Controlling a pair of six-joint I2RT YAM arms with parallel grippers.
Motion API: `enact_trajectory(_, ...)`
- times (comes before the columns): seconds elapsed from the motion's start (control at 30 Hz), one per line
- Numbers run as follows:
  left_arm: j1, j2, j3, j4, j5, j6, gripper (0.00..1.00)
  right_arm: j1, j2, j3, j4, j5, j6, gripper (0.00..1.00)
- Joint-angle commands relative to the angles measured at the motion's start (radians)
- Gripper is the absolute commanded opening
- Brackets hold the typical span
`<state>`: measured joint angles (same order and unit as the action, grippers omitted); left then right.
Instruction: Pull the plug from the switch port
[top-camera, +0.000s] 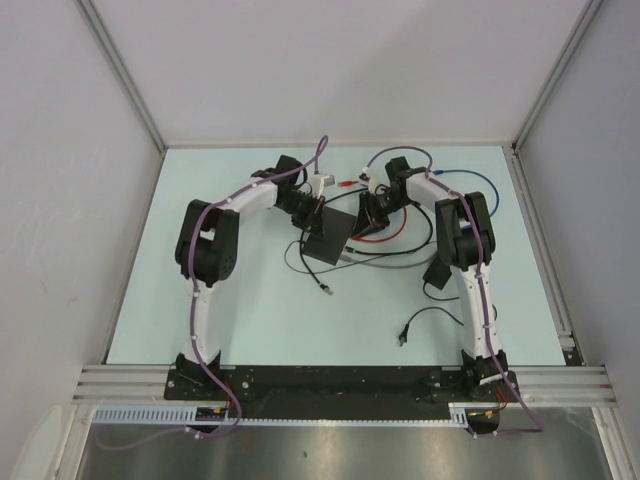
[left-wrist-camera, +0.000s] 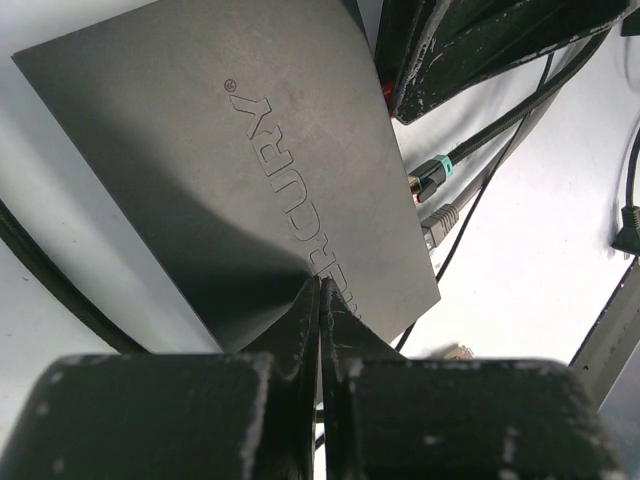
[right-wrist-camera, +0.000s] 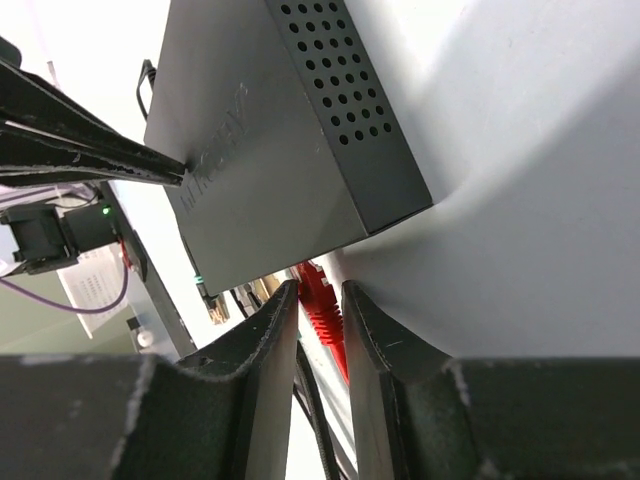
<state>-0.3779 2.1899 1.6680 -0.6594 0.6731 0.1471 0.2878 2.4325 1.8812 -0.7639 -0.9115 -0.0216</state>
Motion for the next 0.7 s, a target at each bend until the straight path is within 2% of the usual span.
enact_trajectory(0.0,-0.01,0.005,-0.024,-0.002,-0.06,0.016,0.0,0.048,0.03,-0.007,0.005,0.175,-0.024,0.3)
enact_trajectory(0.13,-0.01,0.007,-0.022,-0.003,-0.06,0.014,0.0,0.056,0.03,-0.005,0.002,0.215,-0.023,0.25)
enact_trajectory(0.47,-0.01,0.007,-0.016,-0.003,-0.063,0.017,0.0,0.073,-0.003,-0.042,-0.009,0.388,-0.031,0.01)
enact_trajectory(0.67,-0.01,0.007,-0.011,0.0,-0.066,0.017,0.0,0.056,-0.015,-0.06,-0.018,0.376,-0.054,0.0)
